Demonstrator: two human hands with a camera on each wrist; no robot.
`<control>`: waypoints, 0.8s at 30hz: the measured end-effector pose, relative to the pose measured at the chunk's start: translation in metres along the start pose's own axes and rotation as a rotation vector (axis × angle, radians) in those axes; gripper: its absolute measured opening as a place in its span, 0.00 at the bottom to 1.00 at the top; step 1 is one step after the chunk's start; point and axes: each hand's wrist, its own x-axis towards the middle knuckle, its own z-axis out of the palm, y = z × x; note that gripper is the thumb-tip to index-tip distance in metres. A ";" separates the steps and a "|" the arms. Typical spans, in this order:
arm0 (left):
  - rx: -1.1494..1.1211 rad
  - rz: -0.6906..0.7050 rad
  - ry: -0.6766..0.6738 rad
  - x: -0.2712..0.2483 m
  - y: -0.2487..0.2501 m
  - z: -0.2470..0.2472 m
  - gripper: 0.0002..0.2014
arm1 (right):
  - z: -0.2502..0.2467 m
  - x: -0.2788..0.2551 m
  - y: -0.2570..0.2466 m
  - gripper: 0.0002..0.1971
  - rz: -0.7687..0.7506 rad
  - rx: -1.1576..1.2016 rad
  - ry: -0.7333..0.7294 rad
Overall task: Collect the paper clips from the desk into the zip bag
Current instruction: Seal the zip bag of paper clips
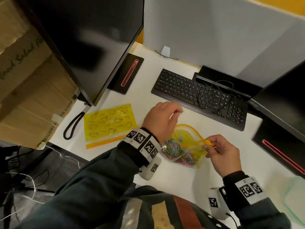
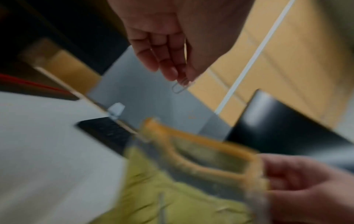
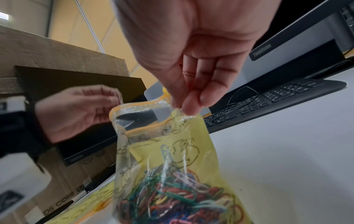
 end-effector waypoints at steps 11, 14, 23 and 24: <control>0.255 -0.207 -0.153 -0.033 -0.027 0.011 0.25 | 0.001 0.007 0.005 0.19 0.016 0.032 0.047; 0.560 -0.747 -0.464 -0.041 -0.054 0.000 0.29 | 0.003 0.011 0.001 0.17 0.012 0.043 0.045; 0.405 -0.615 -0.725 -0.044 -0.063 0.016 0.29 | 0.007 0.016 -0.001 0.17 0.002 0.058 0.045; 0.318 -0.605 -0.714 -0.041 -0.065 0.018 0.29 | 0.005 0.015 0.000 0.17 0.002 0.058 0.047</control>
